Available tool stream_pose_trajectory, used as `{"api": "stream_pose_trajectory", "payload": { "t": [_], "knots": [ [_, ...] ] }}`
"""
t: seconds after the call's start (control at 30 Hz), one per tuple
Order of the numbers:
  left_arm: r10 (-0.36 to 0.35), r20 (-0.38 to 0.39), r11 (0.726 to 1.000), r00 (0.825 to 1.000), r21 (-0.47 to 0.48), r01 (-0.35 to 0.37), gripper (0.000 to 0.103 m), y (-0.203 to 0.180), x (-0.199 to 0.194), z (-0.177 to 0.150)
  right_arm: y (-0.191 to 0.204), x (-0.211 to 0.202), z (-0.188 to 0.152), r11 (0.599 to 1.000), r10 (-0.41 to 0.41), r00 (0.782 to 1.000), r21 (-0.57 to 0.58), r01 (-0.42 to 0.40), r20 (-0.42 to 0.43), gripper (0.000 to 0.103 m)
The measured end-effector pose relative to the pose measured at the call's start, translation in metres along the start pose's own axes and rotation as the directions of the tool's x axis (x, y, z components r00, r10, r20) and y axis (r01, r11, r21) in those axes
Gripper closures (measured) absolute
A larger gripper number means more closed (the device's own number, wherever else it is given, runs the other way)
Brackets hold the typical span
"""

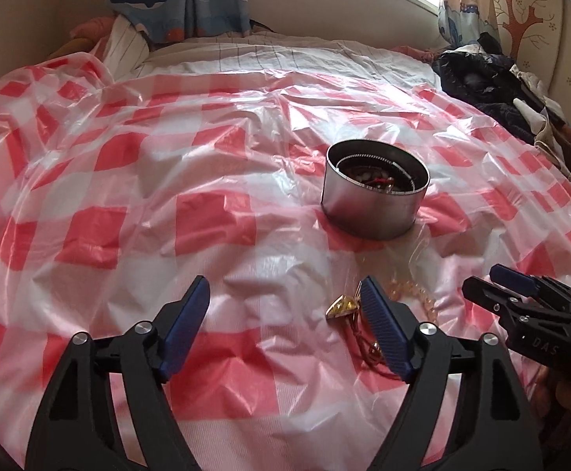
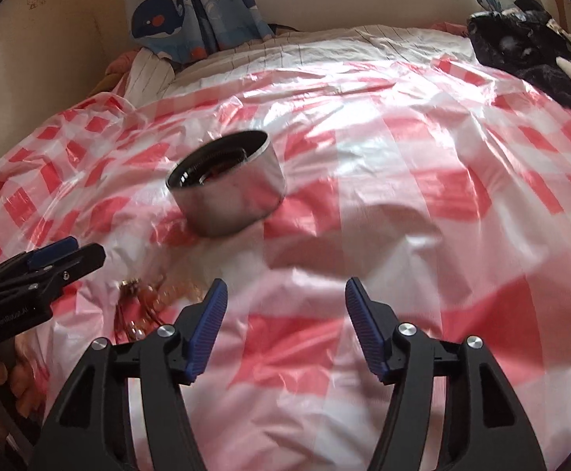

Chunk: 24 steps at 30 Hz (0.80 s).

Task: Organize jewelry
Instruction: 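Move both open grippers over the pearl bracelet and gold charm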

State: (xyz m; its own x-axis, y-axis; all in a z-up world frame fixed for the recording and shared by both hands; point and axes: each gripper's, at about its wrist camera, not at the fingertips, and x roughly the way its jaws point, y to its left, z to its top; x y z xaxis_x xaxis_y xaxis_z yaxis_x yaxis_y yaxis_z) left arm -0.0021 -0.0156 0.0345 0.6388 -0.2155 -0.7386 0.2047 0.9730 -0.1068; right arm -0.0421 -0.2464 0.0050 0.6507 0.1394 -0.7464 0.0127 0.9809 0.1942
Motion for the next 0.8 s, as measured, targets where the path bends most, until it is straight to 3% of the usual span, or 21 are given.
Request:
{"api": "stream_pose_trajectory", "payload": {
  "t": [0.17, 0.33, 0.8],
  "knots": [
    [0.036, 0.029, 0.999, 0.999, -0.025, -0.035, 0.02, 0.001, -0.01, -0.019, 0.005, -0.005, -0.013, 0.998, -0.063, 0.997, -0.005, 0.064, 0.044, 0.035],
    [0.073, 0.055, 0.997, 0.996, -0.03, -0.072, 0.017, 0.002, -0.014, -0.031, 0.007, -0.002, -0.015, 0.997, -0.078, 0.996, -0.027, 0.079, 0.04, 0.028],
    [0.125, 0.083, 0.992, 0.989, 0.014, -0.126, 0.011, -0.009, -0.018, -0.032, 0.001, -0.005, -0.02, 0.999, -0.039, 0.997, -0.011, 0.04, 0.06, 0.019]
  ]
}}
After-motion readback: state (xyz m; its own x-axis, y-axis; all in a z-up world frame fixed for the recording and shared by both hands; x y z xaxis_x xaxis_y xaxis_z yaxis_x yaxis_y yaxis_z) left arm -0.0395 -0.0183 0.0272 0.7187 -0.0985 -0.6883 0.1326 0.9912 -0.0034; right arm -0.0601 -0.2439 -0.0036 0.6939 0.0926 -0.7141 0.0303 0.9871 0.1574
